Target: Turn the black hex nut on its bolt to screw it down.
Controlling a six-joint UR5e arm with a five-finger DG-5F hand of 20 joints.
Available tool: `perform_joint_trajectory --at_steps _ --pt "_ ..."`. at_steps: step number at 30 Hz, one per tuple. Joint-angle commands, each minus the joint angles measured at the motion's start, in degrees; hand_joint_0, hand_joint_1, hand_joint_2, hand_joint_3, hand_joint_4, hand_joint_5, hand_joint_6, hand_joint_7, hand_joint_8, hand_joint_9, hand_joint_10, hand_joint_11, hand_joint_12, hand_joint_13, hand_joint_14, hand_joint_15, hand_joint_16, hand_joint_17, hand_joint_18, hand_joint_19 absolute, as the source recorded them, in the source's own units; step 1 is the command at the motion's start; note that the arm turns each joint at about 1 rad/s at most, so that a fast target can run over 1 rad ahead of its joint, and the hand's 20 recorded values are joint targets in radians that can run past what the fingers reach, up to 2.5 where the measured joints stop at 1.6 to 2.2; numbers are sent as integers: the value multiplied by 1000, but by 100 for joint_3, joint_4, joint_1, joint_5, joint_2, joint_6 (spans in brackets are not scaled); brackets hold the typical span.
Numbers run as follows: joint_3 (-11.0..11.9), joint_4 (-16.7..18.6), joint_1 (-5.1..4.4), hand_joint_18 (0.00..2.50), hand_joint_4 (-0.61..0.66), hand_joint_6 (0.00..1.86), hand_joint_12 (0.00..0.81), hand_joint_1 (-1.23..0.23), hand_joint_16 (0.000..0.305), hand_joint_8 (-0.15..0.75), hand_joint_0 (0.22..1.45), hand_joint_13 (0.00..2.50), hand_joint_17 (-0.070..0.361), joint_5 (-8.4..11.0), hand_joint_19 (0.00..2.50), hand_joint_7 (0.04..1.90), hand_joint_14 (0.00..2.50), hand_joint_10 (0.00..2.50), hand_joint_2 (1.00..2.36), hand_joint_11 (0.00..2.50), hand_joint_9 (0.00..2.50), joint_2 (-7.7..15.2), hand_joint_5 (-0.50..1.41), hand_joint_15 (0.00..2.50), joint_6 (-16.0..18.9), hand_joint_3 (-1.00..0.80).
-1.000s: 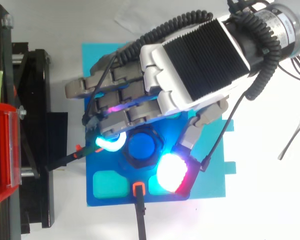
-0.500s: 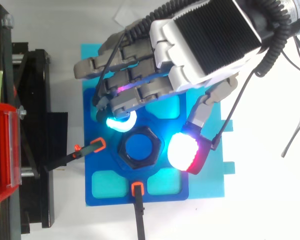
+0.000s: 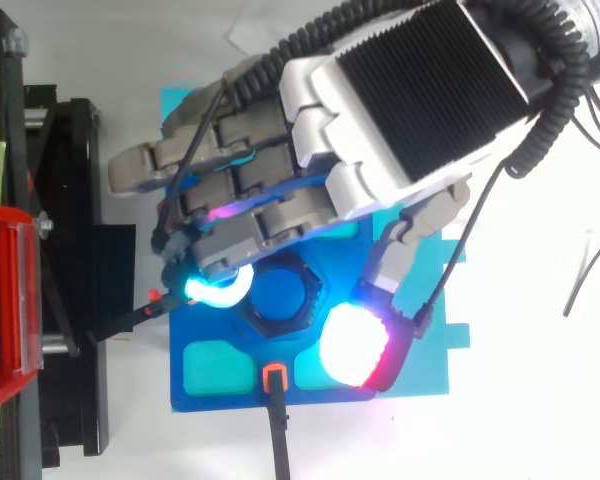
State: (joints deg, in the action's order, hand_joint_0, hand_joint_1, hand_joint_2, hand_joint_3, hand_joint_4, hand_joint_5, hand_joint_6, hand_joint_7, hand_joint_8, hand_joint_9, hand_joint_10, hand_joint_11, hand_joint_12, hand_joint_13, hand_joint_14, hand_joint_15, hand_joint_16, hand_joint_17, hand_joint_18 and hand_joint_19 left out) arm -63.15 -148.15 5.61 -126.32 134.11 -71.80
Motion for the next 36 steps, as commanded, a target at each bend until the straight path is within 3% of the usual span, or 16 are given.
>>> perform_joint_trajectory --at_steps 1,3,5,12,20,27,36 --pt "4 146 -104 536 347 503 417 -516 69 311 384 443 156 152 384 1177 0 10 1000 299 704 1 -96 8 -27 -500" --pt "-4 190 -192 533 356 503 416 -527 69 310 385 440 156 213 385 1166 0 12 1000 294 704 124 -98 14 -63 -500" --pt "4 207 -209 534 349 503 416 -541 69 311 384 441 155 213 385 1160 0 10 1000 294 703 238 -99 12 -71 -500" --pt "-4 278 -297 537 357 503 418 -463 70 310 382 443 156 301 393 1149 0 10 1000 294 701 247 -100 10 -63 -500" --pt "-13 155 -376 528 320 501 418 -337 69 314 389 433 155 310 396 1302 0 10 1000 301 703 247 -77 10 -80 -500" --pt "-31 93 -376 526 307 500 416 -313 68 313 396 434 154 310 405 1349 0 10 1000 302 706 256 -67 5 -80 -500" --pt "-66 76 -271 527 305 525 414 -303 68 314 399 440 153 275 398 1362 0 10 1000 301 719 247 -64 14 -63 -500"
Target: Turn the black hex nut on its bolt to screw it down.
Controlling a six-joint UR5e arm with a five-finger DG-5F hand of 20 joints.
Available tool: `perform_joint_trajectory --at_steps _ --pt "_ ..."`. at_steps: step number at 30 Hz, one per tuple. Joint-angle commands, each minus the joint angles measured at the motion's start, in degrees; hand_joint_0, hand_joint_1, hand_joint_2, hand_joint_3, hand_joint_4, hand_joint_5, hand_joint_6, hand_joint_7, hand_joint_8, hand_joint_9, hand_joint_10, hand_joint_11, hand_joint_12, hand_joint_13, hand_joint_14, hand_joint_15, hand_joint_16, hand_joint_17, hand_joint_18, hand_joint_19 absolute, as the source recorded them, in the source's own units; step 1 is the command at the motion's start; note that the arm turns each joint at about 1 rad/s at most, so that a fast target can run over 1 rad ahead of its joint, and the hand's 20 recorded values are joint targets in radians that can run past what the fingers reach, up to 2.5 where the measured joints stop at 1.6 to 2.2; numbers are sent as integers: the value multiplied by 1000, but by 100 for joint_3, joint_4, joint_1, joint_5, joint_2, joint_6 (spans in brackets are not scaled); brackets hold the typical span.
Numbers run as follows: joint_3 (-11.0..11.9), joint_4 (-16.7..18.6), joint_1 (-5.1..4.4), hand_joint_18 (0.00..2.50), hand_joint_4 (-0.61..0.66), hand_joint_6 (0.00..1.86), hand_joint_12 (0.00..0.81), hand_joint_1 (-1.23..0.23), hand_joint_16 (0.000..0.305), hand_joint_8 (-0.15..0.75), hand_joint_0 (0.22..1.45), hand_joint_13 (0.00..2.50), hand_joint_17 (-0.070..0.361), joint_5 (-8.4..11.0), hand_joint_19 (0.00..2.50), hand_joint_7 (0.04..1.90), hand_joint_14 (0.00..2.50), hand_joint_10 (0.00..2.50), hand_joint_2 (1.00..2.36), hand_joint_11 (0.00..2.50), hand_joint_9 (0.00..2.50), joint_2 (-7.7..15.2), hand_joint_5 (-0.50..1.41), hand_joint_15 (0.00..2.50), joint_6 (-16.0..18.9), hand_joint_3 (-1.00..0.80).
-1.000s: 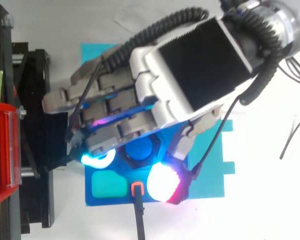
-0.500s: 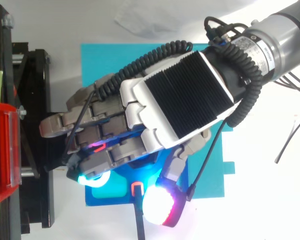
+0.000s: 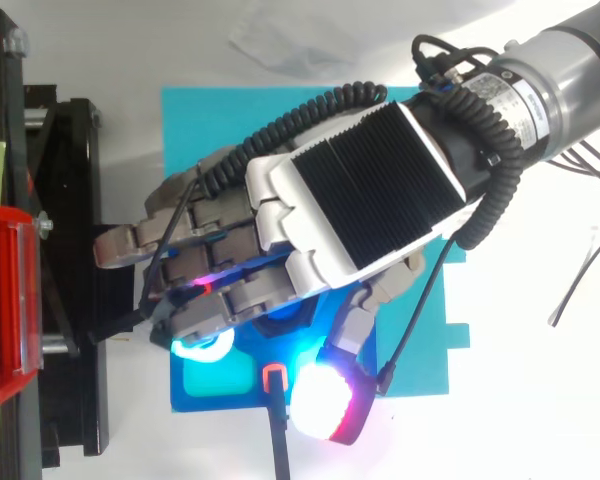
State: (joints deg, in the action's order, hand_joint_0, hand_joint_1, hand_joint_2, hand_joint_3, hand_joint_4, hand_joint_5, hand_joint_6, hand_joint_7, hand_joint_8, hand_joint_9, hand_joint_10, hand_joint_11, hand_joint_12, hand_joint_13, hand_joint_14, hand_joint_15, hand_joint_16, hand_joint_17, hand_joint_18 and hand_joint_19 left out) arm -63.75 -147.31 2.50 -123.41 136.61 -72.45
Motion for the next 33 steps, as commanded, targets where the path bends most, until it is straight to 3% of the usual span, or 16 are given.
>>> perform_joint_trajectory --at_steps 1,14,21,27,33 --pt "-6 -8 49 527 301 532 415 -302 68 316 399 443 153 -17 398 1355 0 10 1000 297 719 -3 -65 14 3 -500" --pt "-6 -8 216 531 298 564 413 -290 68 319 400 447 153 -228 395 1321 0 10 1000 305 733 -3 -67 15 3 -500" --pt "-6 27 357 534 304 500 416 -275 70 320 392 446 157 -368 393 1370 0 10 1000 302 731 -3 -66 16 20 -500" --pt "-6 88 445 535 320 502 419 -288 70 317 386 444 158 -491 392 1272 0 10 1000 297 718 -3 -78 14 91 -500" --pt "3 150 436 544 341 502 424 -347 72 321 376 447 161 -500 389 1227 0 10 1000 294 719 -3 -83 13 152 -500"
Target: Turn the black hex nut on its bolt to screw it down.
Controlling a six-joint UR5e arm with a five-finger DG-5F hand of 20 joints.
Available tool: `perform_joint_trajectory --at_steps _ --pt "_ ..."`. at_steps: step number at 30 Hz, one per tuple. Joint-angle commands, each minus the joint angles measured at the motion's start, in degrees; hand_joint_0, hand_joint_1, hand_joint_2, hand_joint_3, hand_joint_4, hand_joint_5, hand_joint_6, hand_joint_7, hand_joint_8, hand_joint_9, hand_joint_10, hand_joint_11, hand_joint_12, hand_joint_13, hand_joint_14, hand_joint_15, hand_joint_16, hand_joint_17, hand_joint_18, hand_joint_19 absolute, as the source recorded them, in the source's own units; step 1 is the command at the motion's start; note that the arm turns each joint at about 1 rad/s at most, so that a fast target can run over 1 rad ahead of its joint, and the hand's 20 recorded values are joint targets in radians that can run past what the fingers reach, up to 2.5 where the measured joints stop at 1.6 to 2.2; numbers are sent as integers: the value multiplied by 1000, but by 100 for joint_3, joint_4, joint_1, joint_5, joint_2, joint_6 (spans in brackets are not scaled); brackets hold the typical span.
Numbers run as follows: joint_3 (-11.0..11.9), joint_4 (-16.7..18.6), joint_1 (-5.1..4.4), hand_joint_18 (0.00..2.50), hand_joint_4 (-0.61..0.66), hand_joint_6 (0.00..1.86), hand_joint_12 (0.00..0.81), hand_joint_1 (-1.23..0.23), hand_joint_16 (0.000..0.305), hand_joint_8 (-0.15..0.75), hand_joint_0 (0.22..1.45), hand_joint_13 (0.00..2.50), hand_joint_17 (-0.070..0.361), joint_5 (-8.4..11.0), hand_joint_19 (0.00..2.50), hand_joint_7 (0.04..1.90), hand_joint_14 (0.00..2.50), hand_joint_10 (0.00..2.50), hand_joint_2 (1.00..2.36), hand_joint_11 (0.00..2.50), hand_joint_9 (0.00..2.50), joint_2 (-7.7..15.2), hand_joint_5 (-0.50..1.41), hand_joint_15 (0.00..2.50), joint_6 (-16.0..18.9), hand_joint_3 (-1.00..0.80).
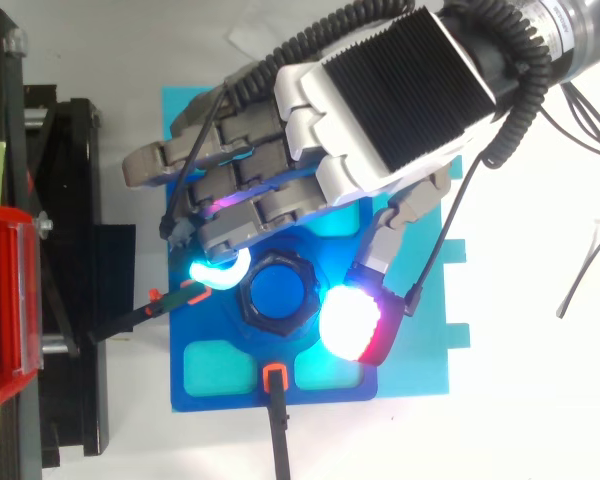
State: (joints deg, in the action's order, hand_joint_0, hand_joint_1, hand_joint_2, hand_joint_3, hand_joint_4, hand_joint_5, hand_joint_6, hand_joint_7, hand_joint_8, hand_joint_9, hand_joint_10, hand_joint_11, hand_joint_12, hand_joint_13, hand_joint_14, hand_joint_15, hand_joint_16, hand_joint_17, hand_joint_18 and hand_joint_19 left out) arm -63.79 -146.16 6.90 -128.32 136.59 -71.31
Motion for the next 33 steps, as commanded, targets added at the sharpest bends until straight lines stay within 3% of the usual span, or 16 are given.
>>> perform_joint_trajectory --at_steps 1,6,9,13,21,27,33 --pt "16 62 -22 544 337 502 425 -375 72 324 373 447 162 -9 389 1224 0 10 1000 300 717 -1 -84 9 65 -500" --pt "209 26 -92 543 336 502 426 -474 72 315 366 446 162 17 391 1205 0 9 1000 294 706 -1 -92 15 144 -500" --pt "209 9 -136 546 345 502 430 -545 73 315 352 442 164 26 386 1164 0 10 1000 296 694 -1 -107 9 126 -500" --pt "209 9 -276 540 361 503 438 -633 76 315 329 430 170 158 378 1040 0 10 1000 298 653 -1 -145 6 91 -500" --pt "192 -132 -461 529 341 503 436 -675 77 308 320 408 173 369 376 974 0 9 1000 292 619 -1 -163 4 3 -500" --pt "192 -272 -487 485 315 503 410 -729 70 284 379 384 158 378 380 987 0 10 1000 292 592 8 -169 2 -50 -500" --pt "130 -290 -417 443 280 503 378 -737 62 259 450 363 140 369 405 1043 0 13 1000 289 578 -1 -163 1 -67 -500"
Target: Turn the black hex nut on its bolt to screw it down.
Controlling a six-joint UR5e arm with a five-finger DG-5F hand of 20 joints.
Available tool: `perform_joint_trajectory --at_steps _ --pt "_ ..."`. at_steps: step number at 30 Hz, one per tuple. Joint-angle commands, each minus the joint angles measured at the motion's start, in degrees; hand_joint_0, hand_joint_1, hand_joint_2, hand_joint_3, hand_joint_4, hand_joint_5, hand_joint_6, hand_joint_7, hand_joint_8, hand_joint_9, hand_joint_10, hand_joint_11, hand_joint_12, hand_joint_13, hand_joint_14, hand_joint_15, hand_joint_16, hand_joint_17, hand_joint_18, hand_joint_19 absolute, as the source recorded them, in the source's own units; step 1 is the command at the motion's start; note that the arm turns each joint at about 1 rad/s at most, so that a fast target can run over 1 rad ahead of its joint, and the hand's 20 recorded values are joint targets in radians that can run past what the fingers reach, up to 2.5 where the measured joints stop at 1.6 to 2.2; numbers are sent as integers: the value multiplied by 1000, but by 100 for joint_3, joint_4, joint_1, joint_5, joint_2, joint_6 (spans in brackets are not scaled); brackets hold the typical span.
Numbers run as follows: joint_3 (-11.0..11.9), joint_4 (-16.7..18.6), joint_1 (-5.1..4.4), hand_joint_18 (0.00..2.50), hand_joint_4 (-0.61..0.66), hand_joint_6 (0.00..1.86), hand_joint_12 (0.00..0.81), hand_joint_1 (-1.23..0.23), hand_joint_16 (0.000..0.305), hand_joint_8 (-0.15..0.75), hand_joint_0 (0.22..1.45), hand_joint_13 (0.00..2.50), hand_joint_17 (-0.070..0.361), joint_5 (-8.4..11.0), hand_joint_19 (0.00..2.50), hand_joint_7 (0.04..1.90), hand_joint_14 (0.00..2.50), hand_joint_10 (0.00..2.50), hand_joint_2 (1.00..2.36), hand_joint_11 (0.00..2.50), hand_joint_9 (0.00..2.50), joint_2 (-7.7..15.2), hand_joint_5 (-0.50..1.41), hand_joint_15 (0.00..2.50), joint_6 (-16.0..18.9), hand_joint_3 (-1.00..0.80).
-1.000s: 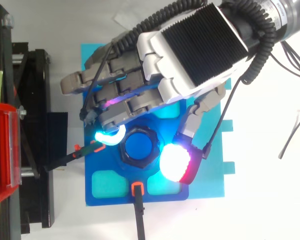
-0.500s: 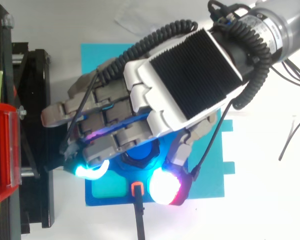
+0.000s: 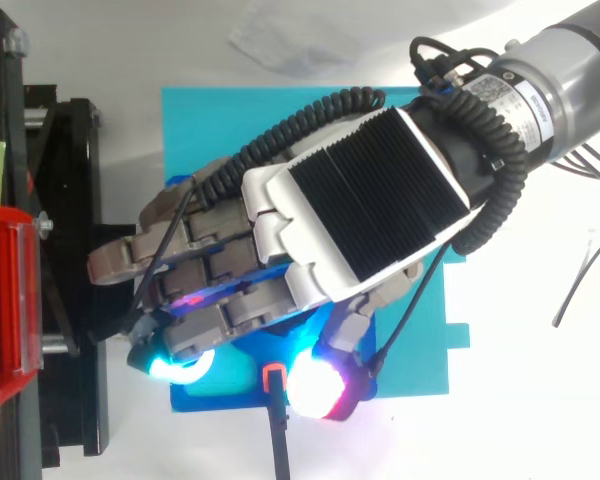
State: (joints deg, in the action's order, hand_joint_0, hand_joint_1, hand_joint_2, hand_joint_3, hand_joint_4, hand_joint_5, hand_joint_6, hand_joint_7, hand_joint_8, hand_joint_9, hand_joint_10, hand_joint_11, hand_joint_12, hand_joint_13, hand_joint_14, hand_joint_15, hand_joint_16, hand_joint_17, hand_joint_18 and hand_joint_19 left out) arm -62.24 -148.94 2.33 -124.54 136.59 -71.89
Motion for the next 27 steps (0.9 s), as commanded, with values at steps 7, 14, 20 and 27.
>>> perform_joint_trajectory --at_steps 7,14,20,27 --pt "-34 -12 92 435 276 503 370 -733 60 254 466 362 135 -26 401 1065 0 11 1000 300 577 8 -160 8 -44 -500" --pt "-34 -65 162 463 304 503 389 -667 64 272 423 375 145 -105 402 1065 0 10 1000 295 585 -1 -156 10 -149 -500" --pt "-34 -117 197 465 304 503 393 -658 65 277 415 376 146 -149 397 1065 0 10 1000 298 585 -1 -156 9 -202 -500" --pt "-34 -241 206 464 308 503 394 -661 65 278 413 375 147 -149 405 1072 1 10 1000 298 586 -1 -153 12 -343 -500"
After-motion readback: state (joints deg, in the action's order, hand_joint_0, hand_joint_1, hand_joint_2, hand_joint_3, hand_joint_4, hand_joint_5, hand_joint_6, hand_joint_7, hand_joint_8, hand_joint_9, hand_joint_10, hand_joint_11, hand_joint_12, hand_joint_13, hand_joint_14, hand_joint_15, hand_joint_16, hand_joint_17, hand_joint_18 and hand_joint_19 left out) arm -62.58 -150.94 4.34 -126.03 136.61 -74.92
